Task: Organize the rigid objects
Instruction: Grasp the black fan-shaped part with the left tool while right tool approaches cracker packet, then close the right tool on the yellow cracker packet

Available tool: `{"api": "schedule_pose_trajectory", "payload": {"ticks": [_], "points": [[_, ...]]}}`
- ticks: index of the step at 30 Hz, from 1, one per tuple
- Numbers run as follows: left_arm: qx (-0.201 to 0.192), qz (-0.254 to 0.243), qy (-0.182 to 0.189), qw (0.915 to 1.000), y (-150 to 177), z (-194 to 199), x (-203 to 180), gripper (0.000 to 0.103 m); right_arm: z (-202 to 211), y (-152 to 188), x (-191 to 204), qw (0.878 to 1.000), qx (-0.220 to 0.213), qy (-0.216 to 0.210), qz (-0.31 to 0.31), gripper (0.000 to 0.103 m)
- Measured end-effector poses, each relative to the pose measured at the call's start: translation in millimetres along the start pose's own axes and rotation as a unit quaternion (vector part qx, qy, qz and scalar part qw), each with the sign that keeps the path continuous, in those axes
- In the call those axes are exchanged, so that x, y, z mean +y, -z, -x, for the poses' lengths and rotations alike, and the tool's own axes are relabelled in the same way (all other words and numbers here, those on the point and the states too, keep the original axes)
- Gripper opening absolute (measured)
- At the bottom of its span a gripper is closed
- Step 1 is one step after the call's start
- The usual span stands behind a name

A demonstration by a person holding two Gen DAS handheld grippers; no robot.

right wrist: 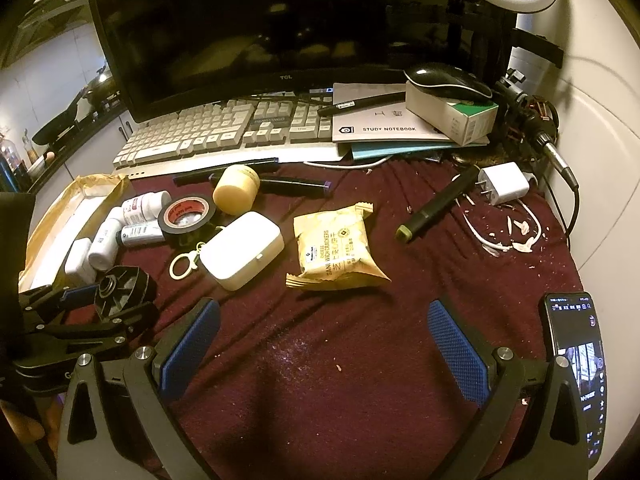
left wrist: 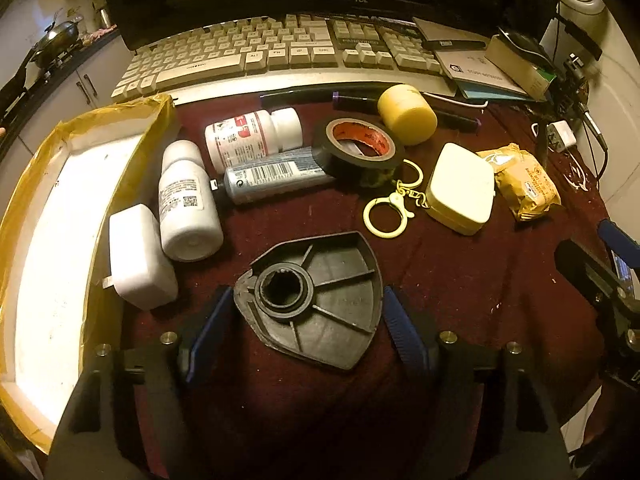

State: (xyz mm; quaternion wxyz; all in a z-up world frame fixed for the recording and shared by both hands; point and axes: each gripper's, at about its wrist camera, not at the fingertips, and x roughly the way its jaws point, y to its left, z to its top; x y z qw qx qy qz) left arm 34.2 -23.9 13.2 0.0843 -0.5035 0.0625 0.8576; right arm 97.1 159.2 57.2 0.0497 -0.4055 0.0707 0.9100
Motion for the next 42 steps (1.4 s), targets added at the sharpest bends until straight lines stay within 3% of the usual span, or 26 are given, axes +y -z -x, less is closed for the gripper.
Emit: {"api": "schedule_pose_trajectory", "payload": {"ticks": [15, 19, 21, 23, 27, 42], "points": [[-0.007, 0.008, 0.067, 0.9977, 12.7, 18.5, 6.5, 0.071, -6.8, -3.7, -21.0, 1.0, 0.006, 0.019, -0.02, 0.102], [0.002, 0.013, 0.108, 0.994, 17.3, 21.6, 4.7, 0.071, -16.1, -13.3, -31.5, 0.999, 0.011, 0.026, -0.021, 0.102], [-0.003, 0.005, 0.105, 0.9944, 18.8, 25.4, 1.0, 0.071, -21.0, -16.7, -31.1, 0.999, 0.017, 0.024, -0.015, 0.102], [-0.001, 0.004, 0.11, 0.9939, 19.9, 26.6, 0.0, 0.071, -26.8, -19.6, -28.2, 1.0, 0.022, 0.011, -0.009, 0.095], [0.001, 0.006, 0.11, 0.994, 20.5, 26.8, 0.8, 0.071, -42.2, -23.9, -19.8, 0.999, 0.044, -0.02, 0.003, 0.071], [0.007, 0.005, 0.111, 0.9938, 23.3, 27.6, 3.2, 0.071, -71.2, -35.7, -3.7, 0.997, 0.067, 0.006, 0.033, 0.047]]}}
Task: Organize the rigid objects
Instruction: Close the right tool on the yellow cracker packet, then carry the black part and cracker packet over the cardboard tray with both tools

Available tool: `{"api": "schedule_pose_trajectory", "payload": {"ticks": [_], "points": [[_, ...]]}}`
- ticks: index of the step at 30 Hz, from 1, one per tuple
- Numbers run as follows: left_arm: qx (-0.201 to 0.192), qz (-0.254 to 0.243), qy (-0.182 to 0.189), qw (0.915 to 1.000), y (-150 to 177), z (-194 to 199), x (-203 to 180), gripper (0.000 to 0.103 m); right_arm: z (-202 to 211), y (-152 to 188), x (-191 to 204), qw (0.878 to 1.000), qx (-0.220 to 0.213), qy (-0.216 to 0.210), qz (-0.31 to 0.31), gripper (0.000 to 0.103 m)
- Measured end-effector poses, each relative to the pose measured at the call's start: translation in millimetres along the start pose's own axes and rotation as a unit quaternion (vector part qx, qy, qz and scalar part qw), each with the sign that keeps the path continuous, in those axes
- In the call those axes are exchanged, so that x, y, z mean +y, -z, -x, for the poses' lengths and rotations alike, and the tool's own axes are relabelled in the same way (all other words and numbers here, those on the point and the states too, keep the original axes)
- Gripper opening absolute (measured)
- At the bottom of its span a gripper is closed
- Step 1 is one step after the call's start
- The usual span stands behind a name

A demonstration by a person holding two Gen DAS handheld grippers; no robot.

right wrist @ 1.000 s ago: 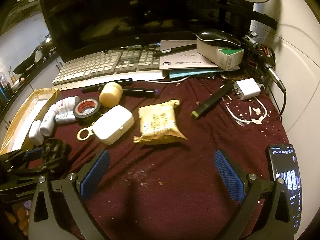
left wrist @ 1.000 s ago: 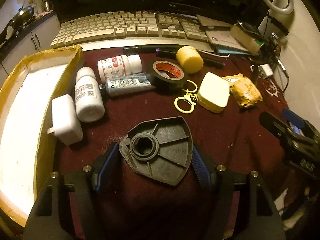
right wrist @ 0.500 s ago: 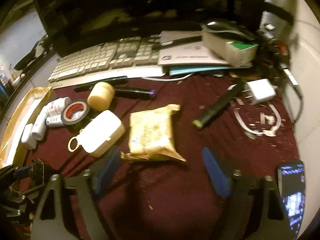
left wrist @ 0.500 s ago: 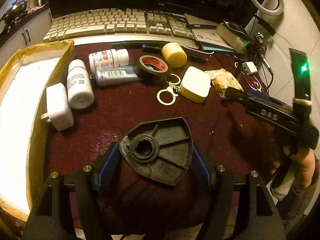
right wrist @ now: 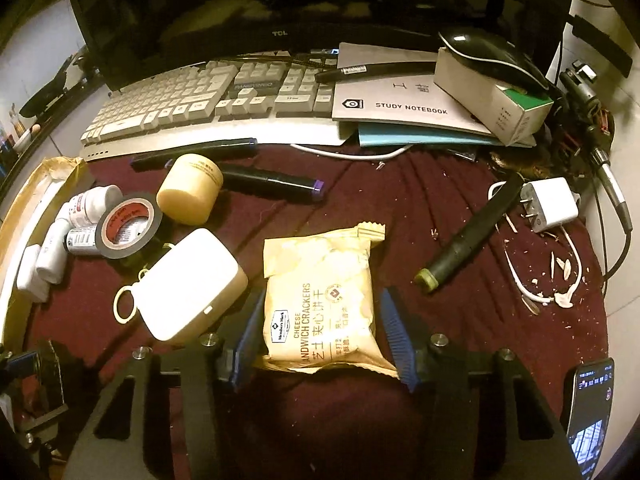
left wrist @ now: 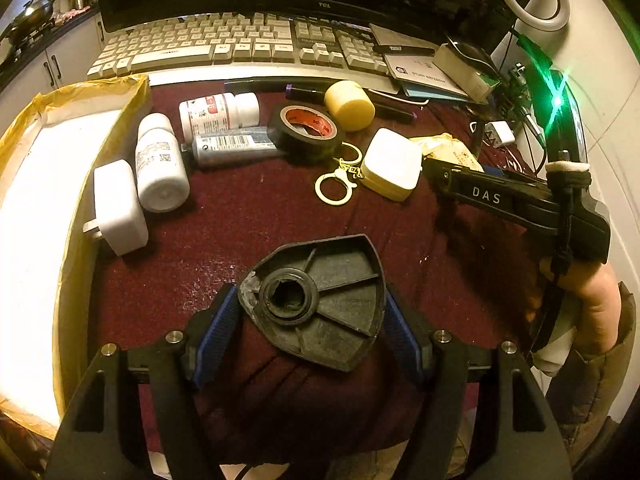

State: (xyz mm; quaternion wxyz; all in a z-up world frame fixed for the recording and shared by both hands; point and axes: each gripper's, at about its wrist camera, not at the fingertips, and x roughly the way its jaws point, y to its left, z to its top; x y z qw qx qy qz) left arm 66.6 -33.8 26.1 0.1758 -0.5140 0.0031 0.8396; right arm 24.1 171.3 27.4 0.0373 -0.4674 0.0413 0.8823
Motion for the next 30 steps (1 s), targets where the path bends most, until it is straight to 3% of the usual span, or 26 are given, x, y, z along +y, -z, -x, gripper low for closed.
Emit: {"api": "schedule_pose_trajectory", "payload": {"ticks": [5, 17, 30], "points": [[-0.003, -0.002, 0.0, 1.0, 0.5, 1.8, -1.1, 0.071, 4.0, 2.8, -0.5, 1.0, -0.012, 0.002, -0.001, 0.041], [-0.006, -0.005, 0.001, 1.0, 0.9, 7.1, -3.1, 0.071, 32.4, 1.8, -2.9, 0.999, -0.05, 0.008, -0.008, 0.041], [-0.013, -0.003, 0.0, 0.9999, 1.3, 14.2, -0.8, 0.071, 39.3, 5.2, 11.6, 0.999, -0.052, -0.009, 0.003, 0.041]]}}
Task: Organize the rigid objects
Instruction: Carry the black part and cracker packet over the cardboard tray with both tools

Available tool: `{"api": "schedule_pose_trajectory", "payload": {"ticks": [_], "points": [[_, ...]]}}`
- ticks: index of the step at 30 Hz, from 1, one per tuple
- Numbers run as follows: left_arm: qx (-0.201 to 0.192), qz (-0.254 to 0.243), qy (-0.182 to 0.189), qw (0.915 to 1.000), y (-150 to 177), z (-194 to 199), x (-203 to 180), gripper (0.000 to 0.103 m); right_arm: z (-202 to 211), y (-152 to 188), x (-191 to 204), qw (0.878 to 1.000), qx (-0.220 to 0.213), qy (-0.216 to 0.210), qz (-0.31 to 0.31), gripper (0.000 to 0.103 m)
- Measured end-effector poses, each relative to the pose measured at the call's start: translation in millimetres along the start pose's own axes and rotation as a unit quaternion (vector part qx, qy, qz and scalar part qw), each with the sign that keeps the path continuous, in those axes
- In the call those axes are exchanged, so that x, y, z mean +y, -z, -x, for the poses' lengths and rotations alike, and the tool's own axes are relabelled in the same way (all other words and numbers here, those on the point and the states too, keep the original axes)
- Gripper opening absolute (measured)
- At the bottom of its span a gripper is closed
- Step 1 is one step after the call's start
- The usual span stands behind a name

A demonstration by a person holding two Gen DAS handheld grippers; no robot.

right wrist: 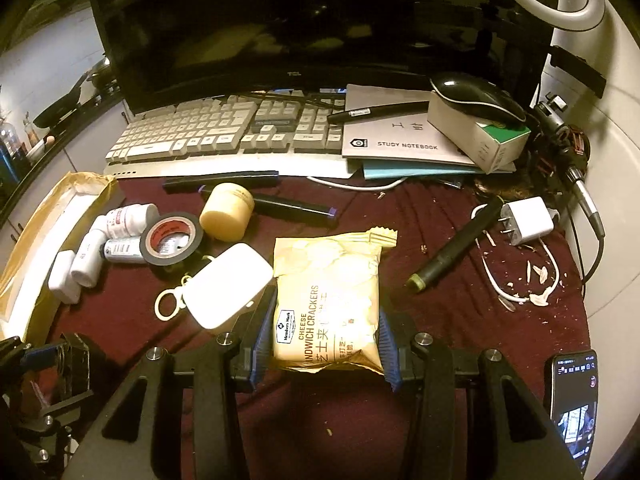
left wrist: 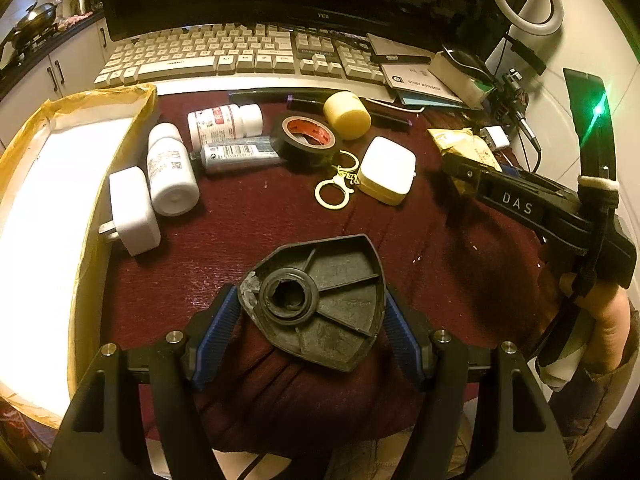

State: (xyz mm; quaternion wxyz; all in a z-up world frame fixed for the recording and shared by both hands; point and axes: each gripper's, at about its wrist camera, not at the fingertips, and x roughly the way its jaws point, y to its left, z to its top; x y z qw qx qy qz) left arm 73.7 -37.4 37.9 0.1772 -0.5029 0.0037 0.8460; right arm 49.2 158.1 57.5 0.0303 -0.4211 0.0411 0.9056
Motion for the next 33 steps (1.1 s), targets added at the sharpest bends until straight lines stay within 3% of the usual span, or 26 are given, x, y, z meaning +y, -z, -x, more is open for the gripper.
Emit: {"api": "schedule_pose_trajectory", "payload": {"ticks": [15, 33], "points": [[-0.013, 0.006, -0.003, 0.9999, -2.4, 14.5, 8.0, 0.071, 9.4, 1.0, 23.9, 0.999, -0.004, -0.023, 0.022, 0.041], [-0.045, 0.055, -0.032, 0.997, -2.4, 45.1, 57.2, 0.071, 19.2, -1.5, 69.1, 0.995, -0.008, -0.067, 0.069, 0.041]]}}
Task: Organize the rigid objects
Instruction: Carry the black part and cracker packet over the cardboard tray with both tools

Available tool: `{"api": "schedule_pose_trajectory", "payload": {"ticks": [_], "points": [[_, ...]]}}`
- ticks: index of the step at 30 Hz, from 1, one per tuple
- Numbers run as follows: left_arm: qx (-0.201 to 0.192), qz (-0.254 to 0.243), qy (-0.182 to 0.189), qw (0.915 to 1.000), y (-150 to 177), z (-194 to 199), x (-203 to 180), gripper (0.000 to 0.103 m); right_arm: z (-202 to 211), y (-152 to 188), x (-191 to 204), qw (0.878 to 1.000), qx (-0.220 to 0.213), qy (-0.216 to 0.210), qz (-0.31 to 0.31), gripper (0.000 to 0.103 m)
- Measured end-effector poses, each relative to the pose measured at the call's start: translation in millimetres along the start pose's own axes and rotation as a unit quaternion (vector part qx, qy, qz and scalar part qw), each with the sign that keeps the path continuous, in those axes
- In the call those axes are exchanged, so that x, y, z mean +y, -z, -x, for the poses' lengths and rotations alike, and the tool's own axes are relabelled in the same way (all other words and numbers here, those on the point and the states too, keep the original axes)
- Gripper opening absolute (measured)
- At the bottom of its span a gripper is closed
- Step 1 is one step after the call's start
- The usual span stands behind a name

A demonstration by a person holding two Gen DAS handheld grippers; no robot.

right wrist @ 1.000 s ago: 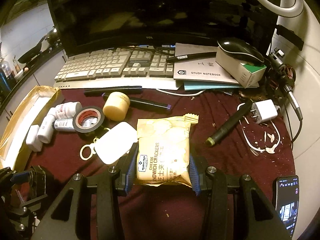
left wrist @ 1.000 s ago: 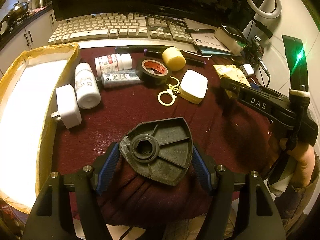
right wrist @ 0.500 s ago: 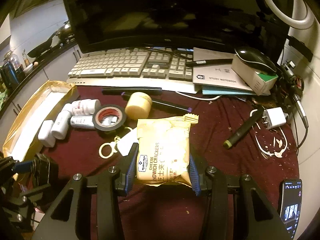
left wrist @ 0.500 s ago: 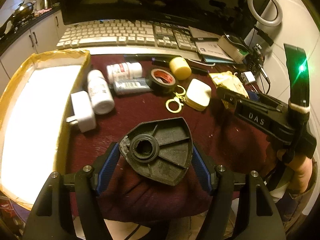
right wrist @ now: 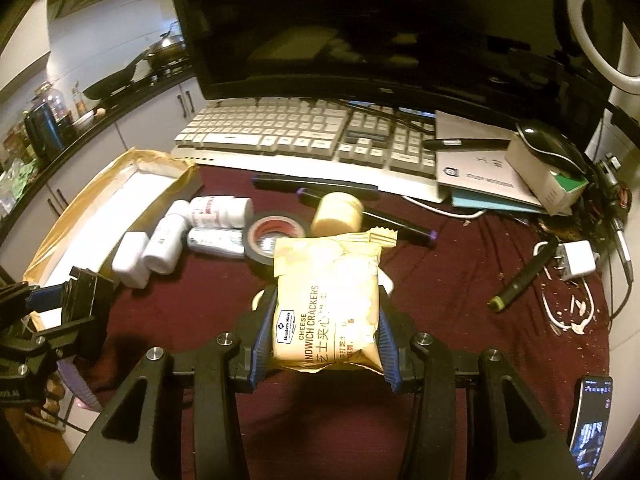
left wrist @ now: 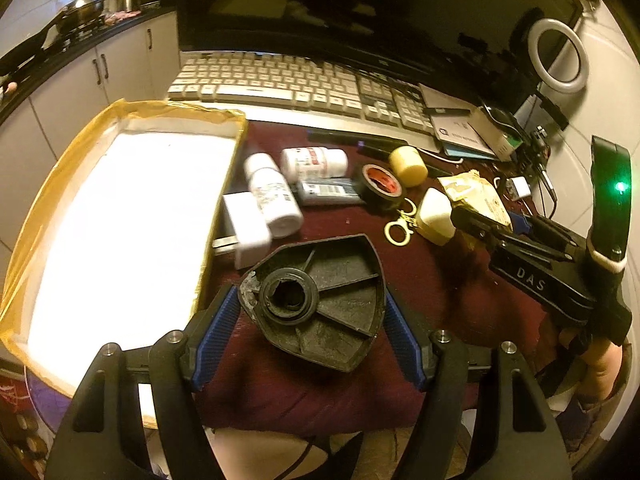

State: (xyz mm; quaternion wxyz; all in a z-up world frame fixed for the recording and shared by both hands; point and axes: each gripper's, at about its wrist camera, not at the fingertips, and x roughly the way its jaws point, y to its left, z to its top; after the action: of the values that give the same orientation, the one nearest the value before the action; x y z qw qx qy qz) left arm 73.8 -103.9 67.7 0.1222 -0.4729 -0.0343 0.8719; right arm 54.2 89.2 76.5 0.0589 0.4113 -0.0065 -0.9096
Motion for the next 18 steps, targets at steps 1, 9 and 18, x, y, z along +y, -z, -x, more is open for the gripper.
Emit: {"api": "schedule_pose_trajectory", "payload": {"ticks": [1, 9, 18], "points": [[-0.001, 0.003, -0.001, 1.0, 0.1, 1.2, 2.8, 0.071, 0.2, -0.5, 2.8, 1.0, 0.0, -0.003, 0.002, 0.041], [-0.011, 0.027, -0.015, 0.9995, 1.7, 12.0, 25.9, 0.071, 1.2, -5.2, 24.2, 1.0, -0.005, -0.019, 0.02, 0.041], [-0.02, 0.053, -0.034, 0.9978, 3.9, 22.1, 55.2, 0.071, 0.9, -12.3, 48.3, 0.998, -0.009, -0.042, 0.038, 0.041]]}}
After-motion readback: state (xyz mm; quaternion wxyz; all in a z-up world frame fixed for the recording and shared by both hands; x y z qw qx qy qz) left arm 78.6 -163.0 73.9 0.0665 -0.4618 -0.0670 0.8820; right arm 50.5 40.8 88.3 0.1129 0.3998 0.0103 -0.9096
